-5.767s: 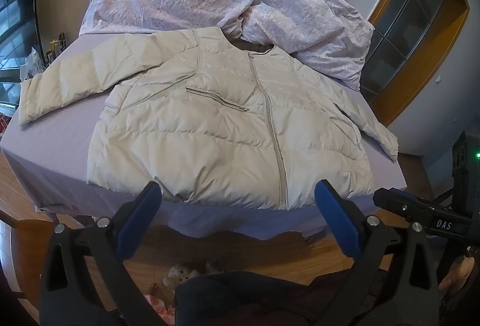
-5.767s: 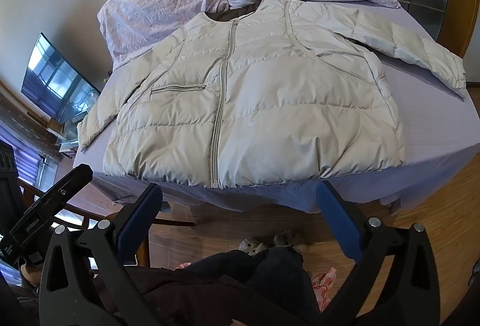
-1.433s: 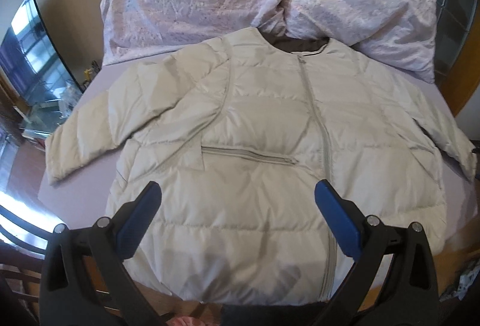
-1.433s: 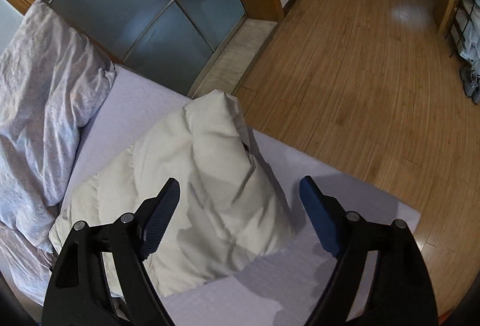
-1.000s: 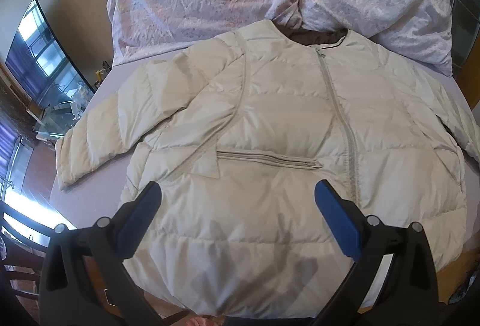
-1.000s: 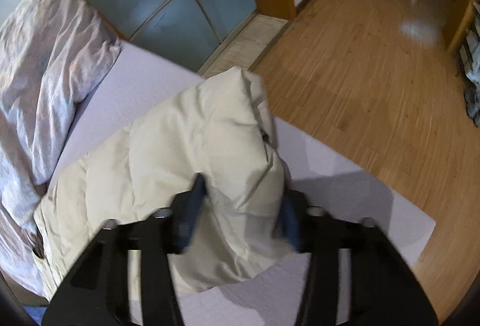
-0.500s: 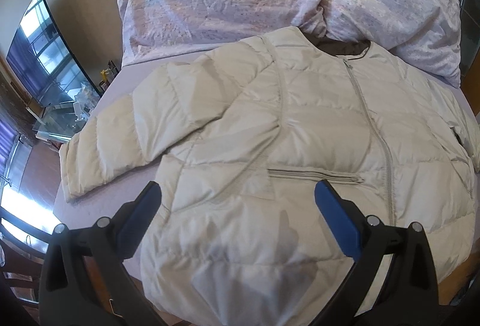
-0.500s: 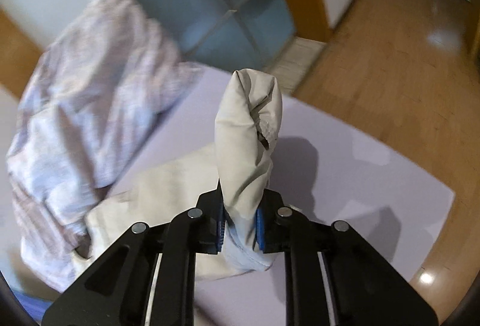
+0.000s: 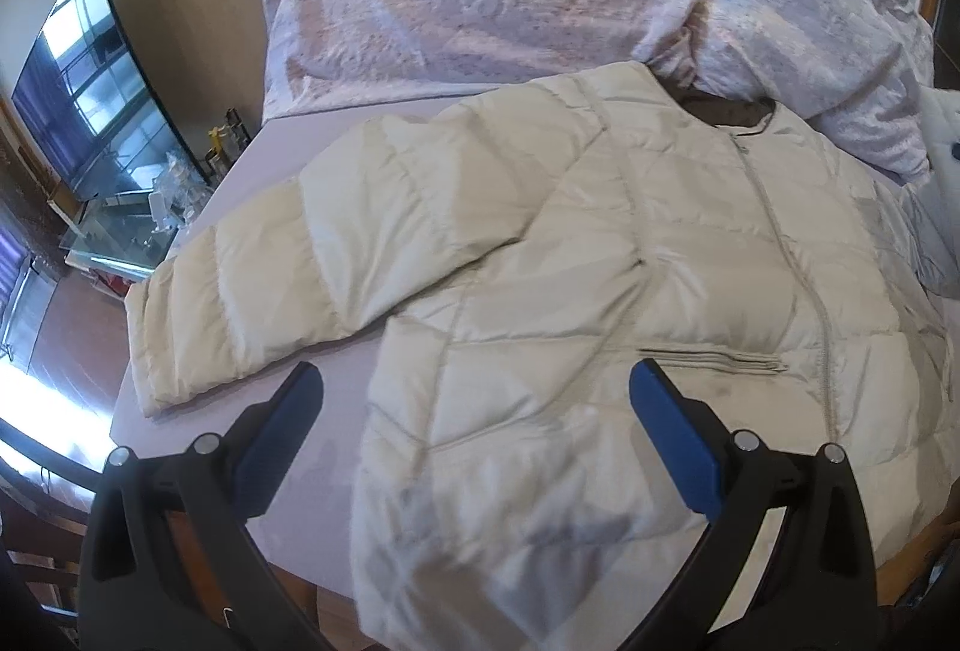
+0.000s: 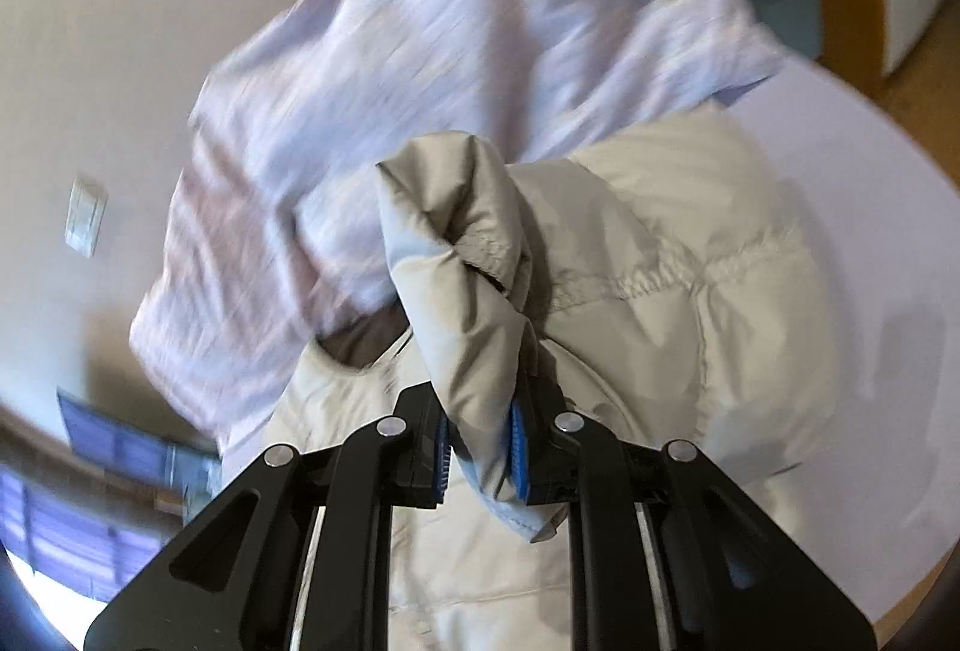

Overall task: Fold large clothes
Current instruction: 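Carry the held sleeve across the jacket body and release it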

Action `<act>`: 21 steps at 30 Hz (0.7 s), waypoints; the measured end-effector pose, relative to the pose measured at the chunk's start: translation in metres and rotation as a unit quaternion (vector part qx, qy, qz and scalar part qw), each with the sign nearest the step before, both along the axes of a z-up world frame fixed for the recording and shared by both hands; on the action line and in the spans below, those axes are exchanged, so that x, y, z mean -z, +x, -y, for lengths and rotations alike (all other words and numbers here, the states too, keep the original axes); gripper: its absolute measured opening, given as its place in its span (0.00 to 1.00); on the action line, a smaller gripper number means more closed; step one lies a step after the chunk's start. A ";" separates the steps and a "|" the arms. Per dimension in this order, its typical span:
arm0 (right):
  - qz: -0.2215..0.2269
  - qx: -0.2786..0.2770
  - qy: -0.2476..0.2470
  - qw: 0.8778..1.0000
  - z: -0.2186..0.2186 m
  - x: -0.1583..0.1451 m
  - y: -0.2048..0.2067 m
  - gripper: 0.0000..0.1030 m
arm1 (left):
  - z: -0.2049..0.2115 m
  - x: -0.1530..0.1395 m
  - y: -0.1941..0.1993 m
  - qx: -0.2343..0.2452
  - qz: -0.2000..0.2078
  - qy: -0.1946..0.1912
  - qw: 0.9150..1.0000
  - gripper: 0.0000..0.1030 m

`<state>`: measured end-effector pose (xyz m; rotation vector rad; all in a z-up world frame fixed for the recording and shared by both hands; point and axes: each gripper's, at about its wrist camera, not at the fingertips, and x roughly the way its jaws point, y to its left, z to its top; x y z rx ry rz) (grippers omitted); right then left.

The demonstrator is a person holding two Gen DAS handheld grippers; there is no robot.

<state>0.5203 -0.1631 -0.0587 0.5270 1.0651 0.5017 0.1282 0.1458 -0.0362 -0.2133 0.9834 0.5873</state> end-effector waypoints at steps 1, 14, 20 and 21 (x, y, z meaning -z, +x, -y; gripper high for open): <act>-0.007 -0.016 0.003 1.000 -0.018 0.003 -0.003 0.15 | -0.004 0.001 -0.002 -0.002 -0.001 -0.001 1.000 0.98; -0.064 -0.145 -0.079 0.984 -0.198 0.065 -0.055 0.16 | -0.048 0.009 -0.024 -0.032 -0.003 -0.014 0.999 0.98; -0.048 -0.178 -0.117 0.976 -0.213 0.075 -0.066 0.41 | -0.060 0.013 -0.029 -0.037 -0.005 -0.022 0.999 0.98; -0.044 -0.184 -0.114 0.975 -0.213 0.072 -0.069 0.56 | -0.062 0.013 -0.028 -0.037 -0.004 -0.024 0.999 0.98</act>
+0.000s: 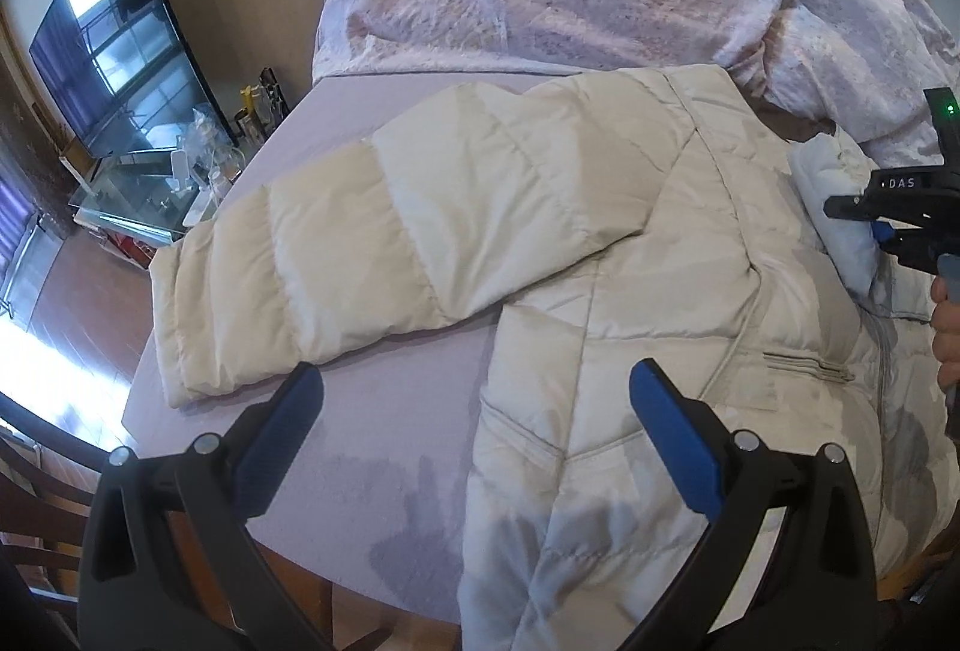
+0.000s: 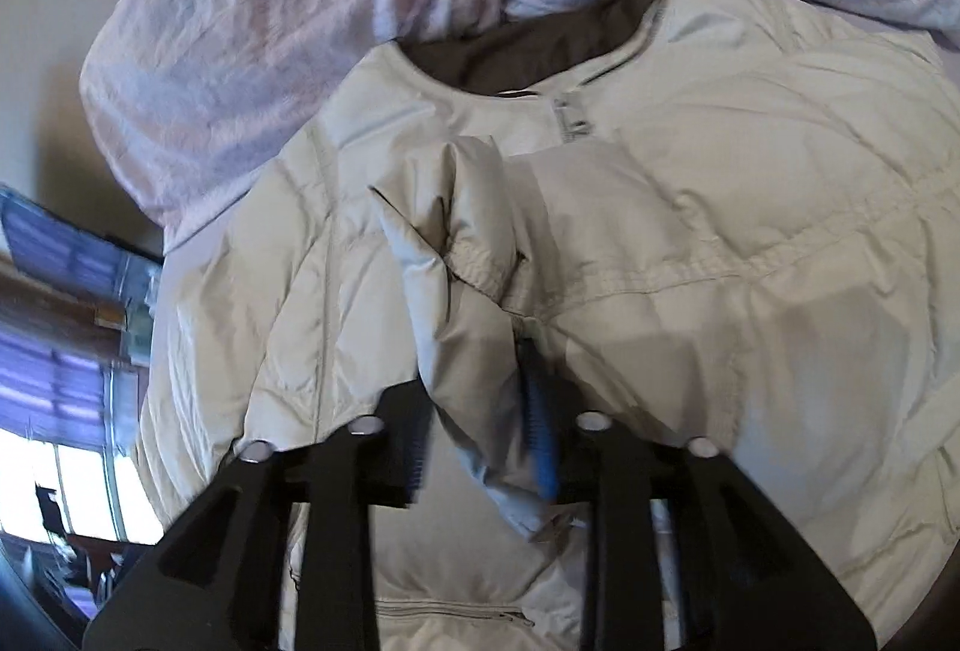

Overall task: Fold large clothes
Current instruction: 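Carry the held sleeve across the jacket body and release it, then grasp the other sleeve cuff with the left tool and lift it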

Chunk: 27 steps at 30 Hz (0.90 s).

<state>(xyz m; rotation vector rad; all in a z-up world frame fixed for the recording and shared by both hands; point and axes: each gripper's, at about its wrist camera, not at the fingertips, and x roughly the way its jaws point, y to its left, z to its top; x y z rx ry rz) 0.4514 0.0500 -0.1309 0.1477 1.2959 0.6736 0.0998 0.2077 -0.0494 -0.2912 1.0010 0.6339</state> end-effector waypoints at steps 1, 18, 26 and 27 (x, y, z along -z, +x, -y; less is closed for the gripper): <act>0.006 -0.008 0.003 1.000 -0.002 -0.006 -0.002 0.63 | -0.001 0.000 0.000 0.000 0.001 -0.001 1.000 0.98; 0.036 0.048 -0.070 0.996 0.007 0.009 0.014 0.61 | -0.037 -0.003 -0.010 -0.031 0.011 -0.009 0.999 0.98; 0.080 0.016 -0.144 0.986 -0.018 0.030 0.000 0.66 | -0.098 -0.010 -0.044 -0.088 0.047 -0.059 0.993 0.98; 0.074 0.017 -0.138 0.988 -0.016 0.030 0.001 0.67 | -0.111 -0.010 -0.052 -0.101 0.057 -0.072 0.991 0.98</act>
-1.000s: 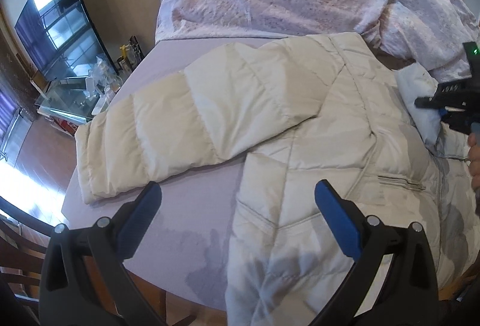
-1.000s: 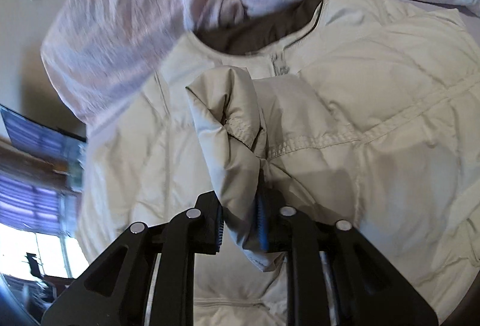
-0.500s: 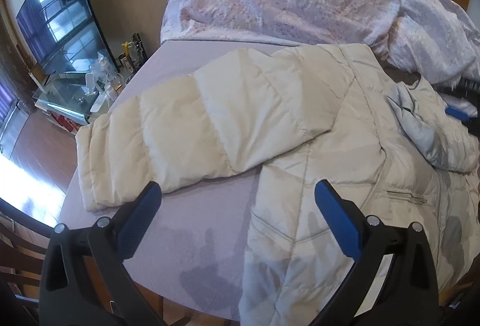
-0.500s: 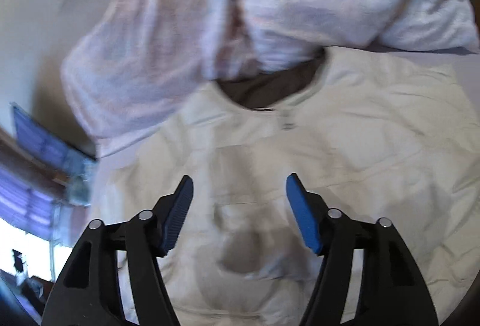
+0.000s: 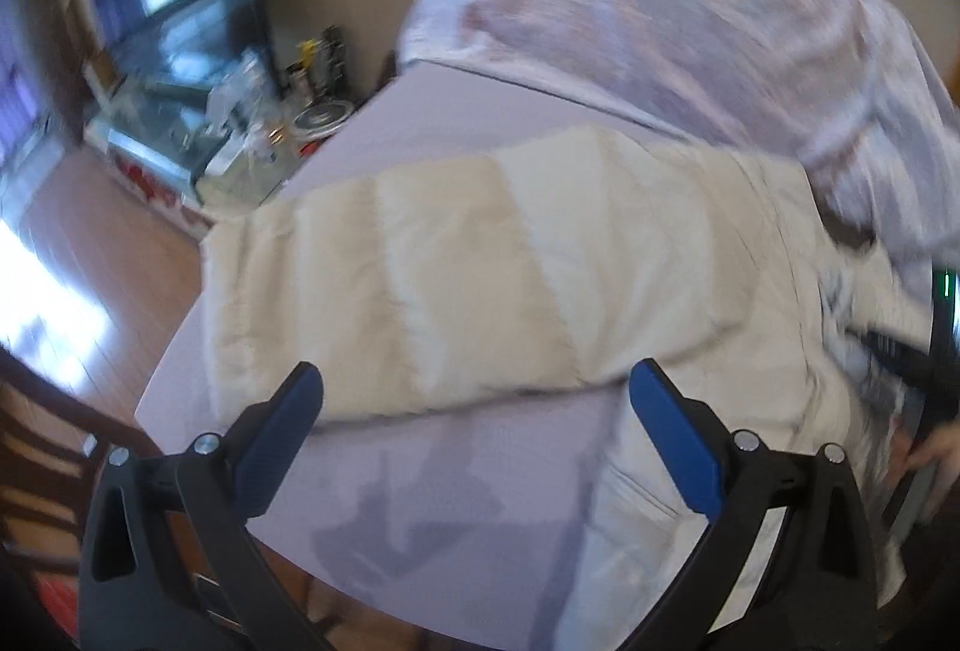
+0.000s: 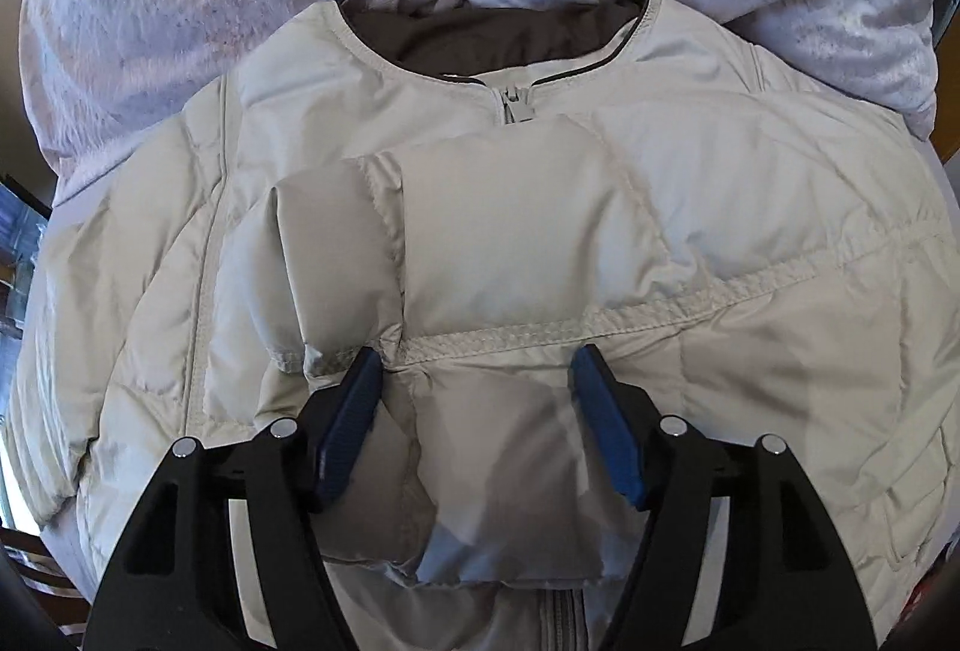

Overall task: Fold large clothes
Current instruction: 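Grasp the other sleeve cuff with the left tool and lift it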

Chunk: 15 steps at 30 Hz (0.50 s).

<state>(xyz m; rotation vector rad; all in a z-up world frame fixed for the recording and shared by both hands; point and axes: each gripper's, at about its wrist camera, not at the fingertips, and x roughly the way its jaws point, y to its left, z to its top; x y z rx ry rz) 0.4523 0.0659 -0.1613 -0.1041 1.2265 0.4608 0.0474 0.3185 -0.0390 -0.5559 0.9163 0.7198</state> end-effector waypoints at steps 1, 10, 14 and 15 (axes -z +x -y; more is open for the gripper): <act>-0.004 0.000 0.005 1.000 0.001 0.000 0.001 0.67 | -0.014 0.001 -0.008 -0.012 0.009 -0.015 1.000 0.98; -0.015 0.000 0.013 1.000 0.005 -0.001 0.002 0.68 | -0.110 0.031 -0.064 -0.104 0.031 -0.094 0.990 0.98; -0.019 0.002 0.018 1.000 0.011 -0.002 0.001 0.69 | -0.136 0.046 -0.085 -0.134 0.068 -0.135 0.979 0.94; -0.019 0.003 0.017 1.000 0.011 -0.001 0.001 0.69 | -0.139 0.049 -0.089 -0.140 0.081 -0.149 0.975 0.90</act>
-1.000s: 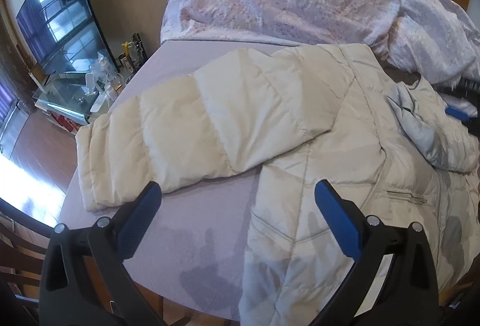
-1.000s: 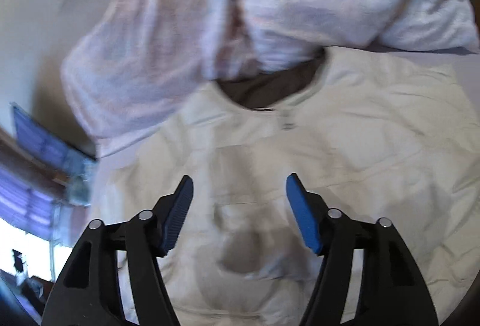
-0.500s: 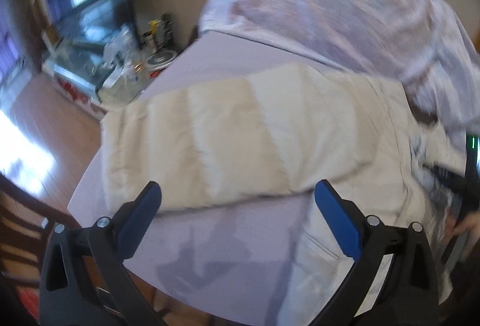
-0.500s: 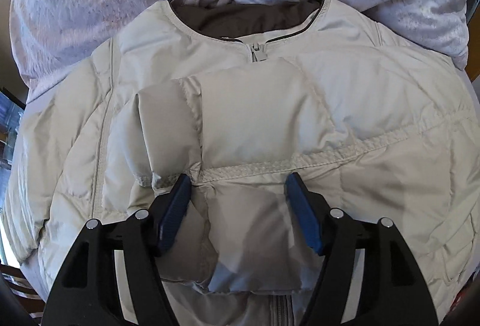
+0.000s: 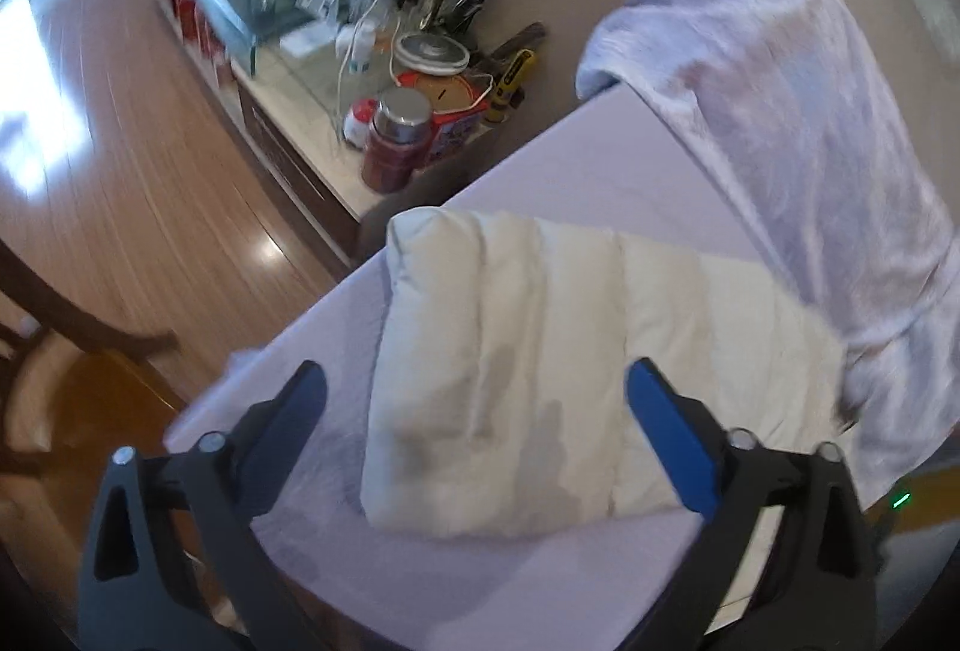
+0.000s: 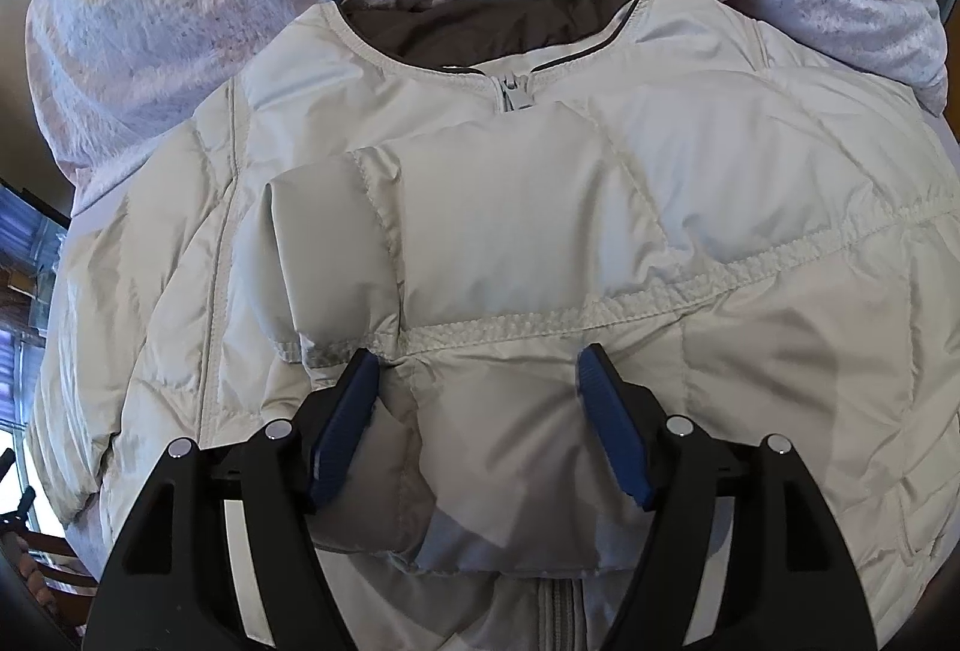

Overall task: Fold large clothes
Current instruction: 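Grasp the other sleeve cuff with the left tool and lift it, then lay the held sleeve across the jacket body and open the left tool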

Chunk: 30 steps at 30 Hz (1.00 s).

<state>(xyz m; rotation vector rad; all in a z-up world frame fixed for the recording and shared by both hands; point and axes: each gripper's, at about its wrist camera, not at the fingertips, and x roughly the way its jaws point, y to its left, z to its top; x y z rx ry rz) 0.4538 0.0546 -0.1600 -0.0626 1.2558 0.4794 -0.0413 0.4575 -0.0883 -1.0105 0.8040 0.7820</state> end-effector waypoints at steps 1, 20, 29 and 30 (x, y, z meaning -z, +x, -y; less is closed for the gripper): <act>0.000 0.000 -0.001 1.000 0.000 0.000 0.000 0.69 | -0.005 0.005 -0.005 -0.011 0.027 -0.022 0.999 0.89; 0.002 0.009 -0.002 1.000 -0.001 -0.001 -0.002 0.70 | -0.003 0.031 0.003 -0.025 0.023 -0.055 0.998 0.45; 0.005 0.009 0.003 1.000 0.000 0.000 -0.005 0.70 | 0.007 0.029 0.009 -0.032 0.027 -0.049 0.998 0.18; 0.004 0.009 0.005 1.000 0.001 0.000 -0.006 0.70 | 0.008 0.027 0.010 -0.032 0.031 -0.047 0.998 0.14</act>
